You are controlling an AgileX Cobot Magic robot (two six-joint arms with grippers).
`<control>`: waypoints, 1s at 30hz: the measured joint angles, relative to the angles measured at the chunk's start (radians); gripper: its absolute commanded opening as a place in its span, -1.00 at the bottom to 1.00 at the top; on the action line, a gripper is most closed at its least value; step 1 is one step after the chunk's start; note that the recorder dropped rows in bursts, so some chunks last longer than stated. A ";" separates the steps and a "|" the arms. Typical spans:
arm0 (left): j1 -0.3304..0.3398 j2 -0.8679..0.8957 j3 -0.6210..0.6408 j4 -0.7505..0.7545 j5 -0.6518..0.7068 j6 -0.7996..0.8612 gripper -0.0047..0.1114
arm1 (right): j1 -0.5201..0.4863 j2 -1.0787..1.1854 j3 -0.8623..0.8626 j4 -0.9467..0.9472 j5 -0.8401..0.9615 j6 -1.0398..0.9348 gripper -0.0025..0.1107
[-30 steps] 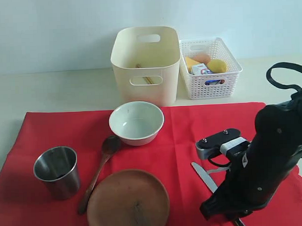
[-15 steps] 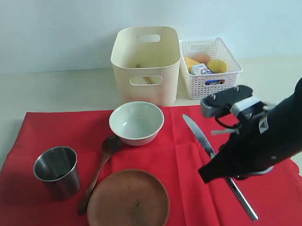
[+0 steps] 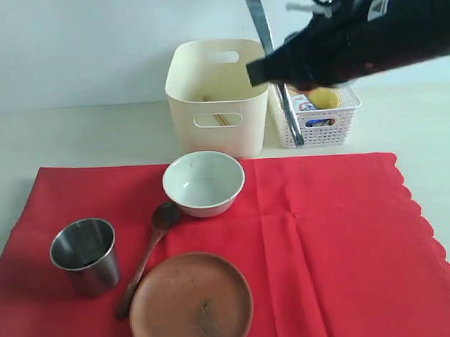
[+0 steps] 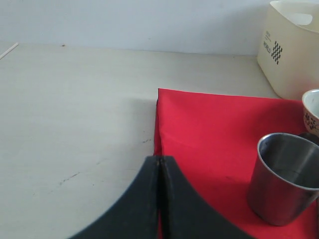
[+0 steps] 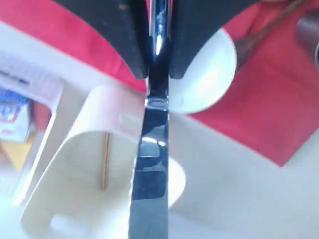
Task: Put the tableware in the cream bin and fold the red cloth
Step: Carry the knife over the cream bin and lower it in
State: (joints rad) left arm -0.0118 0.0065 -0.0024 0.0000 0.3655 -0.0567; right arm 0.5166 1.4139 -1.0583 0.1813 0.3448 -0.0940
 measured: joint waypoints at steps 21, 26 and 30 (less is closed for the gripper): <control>0.000 0.000 0.000 0.000 0.000 0.000 -0.92 | -0.117 0.578 -0.544 0.002 -0.203 -0.067 -0.96; 0.000 0.000 0.000 0.000 0.000 0.000 -0.92 | -0.117 0.690 -0.681 0.002 -0.203 -0.084 -0.96; 0.000 0.000 0.000 0.000 0.000 0.000 -0.92 | -0.117 0.752 -0.755 0.002 -0.203 -0.097 -0.96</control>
State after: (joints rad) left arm -0.0118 0.0065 -0.0024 0.0000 0.3655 -0.0567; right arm 0.4000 2.1656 -1.8131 0.1834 0.1423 -0.1905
